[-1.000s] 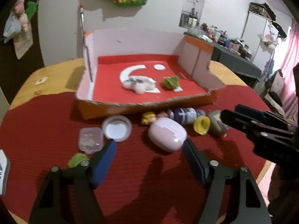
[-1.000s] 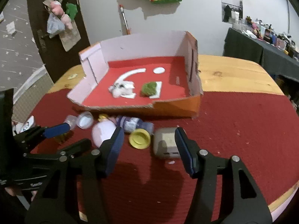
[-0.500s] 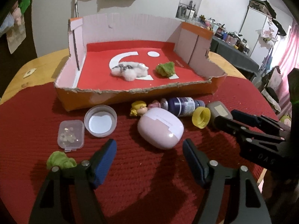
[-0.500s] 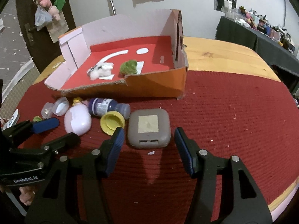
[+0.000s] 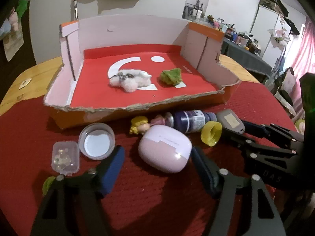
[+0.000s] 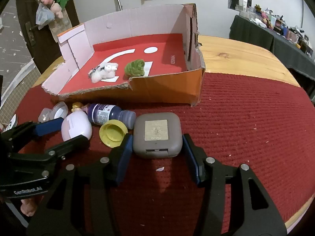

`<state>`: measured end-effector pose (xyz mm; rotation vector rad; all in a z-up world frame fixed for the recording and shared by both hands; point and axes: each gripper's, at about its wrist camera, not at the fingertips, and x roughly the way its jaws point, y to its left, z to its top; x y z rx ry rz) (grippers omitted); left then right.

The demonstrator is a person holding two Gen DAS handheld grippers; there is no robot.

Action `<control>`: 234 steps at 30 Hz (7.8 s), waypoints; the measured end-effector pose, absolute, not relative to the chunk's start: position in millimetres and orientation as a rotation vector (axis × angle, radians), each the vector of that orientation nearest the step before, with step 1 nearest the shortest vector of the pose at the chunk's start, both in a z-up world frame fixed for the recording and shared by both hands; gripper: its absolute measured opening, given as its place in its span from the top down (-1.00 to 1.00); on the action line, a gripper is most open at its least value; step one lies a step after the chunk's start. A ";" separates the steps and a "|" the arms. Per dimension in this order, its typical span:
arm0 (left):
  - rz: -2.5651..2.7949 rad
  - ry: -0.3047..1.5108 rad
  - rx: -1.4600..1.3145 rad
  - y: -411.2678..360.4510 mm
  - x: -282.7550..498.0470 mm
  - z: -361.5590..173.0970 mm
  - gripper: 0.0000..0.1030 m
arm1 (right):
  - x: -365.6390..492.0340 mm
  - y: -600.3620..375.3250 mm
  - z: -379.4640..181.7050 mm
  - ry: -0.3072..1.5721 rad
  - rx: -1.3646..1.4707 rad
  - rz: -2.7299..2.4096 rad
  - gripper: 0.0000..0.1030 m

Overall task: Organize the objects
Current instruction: 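Grasp the grey square case with the right tool while the left tool grasps the pink egg case, then carry the grey case with the right tool while the left tool carries the pink case into the box, then lower and release the grey case with the right tool while the left tool releases the pink case, then withdraw both open tools from the box toward the items on the mat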

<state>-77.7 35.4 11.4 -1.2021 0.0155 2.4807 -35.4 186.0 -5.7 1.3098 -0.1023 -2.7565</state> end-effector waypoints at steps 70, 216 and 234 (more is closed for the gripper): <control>2.586 -0.019 -1.105 3.1 -109.2 67.0 -0.08 | -71.7 166.1 63.4 -0.185 1.118 -2.589 0.05; 2.615 0.003 -1.152 -5.9 -133.5 61.5 -0.60 | -86.5 150.2 57.9 -0.127 1.220 -2.596 -0.77; 2.632 -0.028 -1.107 -18.4 -103.5 65.4 -0.96 | -49.3 149.3 71.4 -0.136 1.116 -2.655 -1.00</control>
